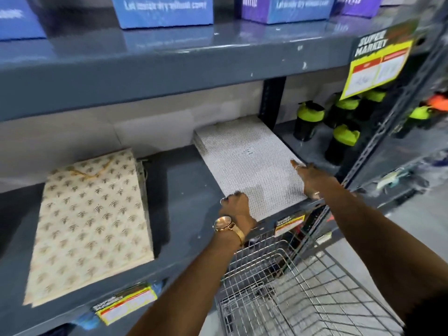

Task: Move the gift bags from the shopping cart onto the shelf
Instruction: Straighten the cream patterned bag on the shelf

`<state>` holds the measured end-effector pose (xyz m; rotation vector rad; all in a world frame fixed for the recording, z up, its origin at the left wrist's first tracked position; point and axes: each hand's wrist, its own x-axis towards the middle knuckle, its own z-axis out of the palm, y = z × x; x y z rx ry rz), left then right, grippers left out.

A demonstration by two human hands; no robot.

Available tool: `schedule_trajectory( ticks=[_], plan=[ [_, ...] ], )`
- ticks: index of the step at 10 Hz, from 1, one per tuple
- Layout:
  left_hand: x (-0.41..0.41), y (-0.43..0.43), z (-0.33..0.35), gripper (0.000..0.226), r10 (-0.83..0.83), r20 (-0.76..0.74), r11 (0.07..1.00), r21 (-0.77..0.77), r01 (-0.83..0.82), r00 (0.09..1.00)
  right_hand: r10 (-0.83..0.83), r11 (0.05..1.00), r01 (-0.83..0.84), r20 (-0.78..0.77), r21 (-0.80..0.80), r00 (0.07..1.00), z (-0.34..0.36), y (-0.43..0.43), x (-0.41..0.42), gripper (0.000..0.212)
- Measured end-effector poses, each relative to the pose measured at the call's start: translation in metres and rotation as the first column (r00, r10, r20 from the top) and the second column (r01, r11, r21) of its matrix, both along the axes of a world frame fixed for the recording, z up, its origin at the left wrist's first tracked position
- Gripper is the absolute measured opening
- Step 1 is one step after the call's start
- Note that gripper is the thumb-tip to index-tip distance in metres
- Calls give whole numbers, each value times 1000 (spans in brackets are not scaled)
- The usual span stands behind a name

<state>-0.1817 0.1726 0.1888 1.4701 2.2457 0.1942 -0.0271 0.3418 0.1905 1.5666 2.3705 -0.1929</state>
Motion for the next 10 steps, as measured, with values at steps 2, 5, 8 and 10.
schedule_trajectory(
  ticks=[2, 5, 8, 10],
  plan=[
    [-2, -7, 1, 57, 50, -1, 998, 42, -50, 999, -4, 1000, 4, -2, 21, 1000, -9, 2, 1, 113],
    [2, -16, 0, 58, 71, 9, 994, 87, -72, 997, 49, 997, -50, 19, 64, 999, -7, -5, 1, 112],
    [-19, -74, 5, 107, -47, -114, 968, 240, 73, 992, 10, 950, 12, -68, 311, 998, 20, -77, -10, 92],
    [-49, -163, 33, 84, -31, -455, 823, 494, 281, 890, 271, 912, -122, -354, 391, 895, 47, -209, -41, 78]
  ],
)
